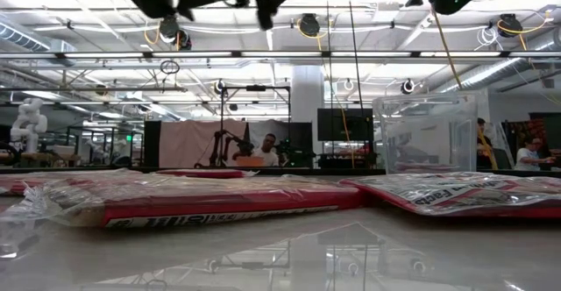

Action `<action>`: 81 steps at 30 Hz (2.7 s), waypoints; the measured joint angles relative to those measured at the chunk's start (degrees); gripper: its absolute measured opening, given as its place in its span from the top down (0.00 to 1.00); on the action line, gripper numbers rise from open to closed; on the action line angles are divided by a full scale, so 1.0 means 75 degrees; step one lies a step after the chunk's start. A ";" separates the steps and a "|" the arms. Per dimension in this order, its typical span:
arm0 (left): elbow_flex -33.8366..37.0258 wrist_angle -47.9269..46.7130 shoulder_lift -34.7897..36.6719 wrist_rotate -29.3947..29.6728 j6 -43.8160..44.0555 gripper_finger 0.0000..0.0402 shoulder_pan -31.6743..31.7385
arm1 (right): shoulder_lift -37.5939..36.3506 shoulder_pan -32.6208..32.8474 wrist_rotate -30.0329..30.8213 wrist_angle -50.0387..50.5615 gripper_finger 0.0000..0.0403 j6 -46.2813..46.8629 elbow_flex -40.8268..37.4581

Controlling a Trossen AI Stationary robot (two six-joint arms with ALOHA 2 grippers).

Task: Sort popcorn bags into baskets
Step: Put the red popcorn bag into the transparent container

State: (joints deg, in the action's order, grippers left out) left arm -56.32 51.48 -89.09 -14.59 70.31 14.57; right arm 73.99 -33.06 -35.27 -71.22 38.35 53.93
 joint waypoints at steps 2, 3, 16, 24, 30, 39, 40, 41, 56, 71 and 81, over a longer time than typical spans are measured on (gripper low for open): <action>-0.0354 0.0182 -0.0295 -0.0393 -0.0205 0.14 0.0006 | -0.0001 0.0024 0.0121 -0.0021 1.00 -0.0014 0.0000; -0.0567 0.0354 -0.0469 -0.0511 -0.0254 0.15 0.0010 | -0.0005 0.0024 0.0120 -0.0035 1.00 -0.0045 0.0000; -0.2857 0.0777 -0.1985 -0.2142 -0.0130 0.30 0.0055 | -0.0017 0.0007 0.0100 -0.0050 1.00 -0.0191 0.0000; -0.2951 0.0757 -0.2028 -0.2254 -0.0509 0.66 0.0183 | -0.0017 -0.0326 -0.0565 0.0042 1.00 0.0242 0.0000; -0.2911 0.0692 -0.2027 -0.2547 -0.0512 0.96 0.0654 | -0.0020 -0.0937 -0.1250 0.0240 0.97 0.1694 0.0000; -0.2905 -0.0284 -0.1888 -0.4159 -0.0409 0.94 0.1495 | -0.0601 -0.1931 -0.1813 0.3615 0.75 0.2181 0.0000; -0.2905 -0.0473 -0.1838 -0.4357 -0.0532 0.95 0.1552 | -0.0692 -0.2045 -0.1786 0.4205 0.73 0.2313 -0.0002; -0.2905 -0.0649 -0.1796 -0.4578 -0.0657 0.96 0.1597 | -0.0777 -0.2152 -0.1752 0.4740 0.70 0.2494 -0.0004; -0.2905 -0.4439 -0.1499 -0.4167 -0.3988 0.95 0.1611 | -0.1224 -0.2087 -0.1861 0.6171 0.61 0.5974 -0.0006; -0.2902 -0.5522 -0.1499 -0.3019 -0.4362 0.94 0.1523 | -0.1631 -0.2016 -0.0918 0.6078 0.61 0.5981 0.0044; -0.2902 -0.4145 -0.1499 -0.1566 -0.4670 0.94 0.1284 | -0.1585 -0.2048 -0.0642 1.2346 0.61 0.2241 0.3372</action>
State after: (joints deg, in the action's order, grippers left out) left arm -78.08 20.40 -100.33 -26.34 35.28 24.19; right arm 62.10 -48.42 -40.09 21.37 55.16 79.22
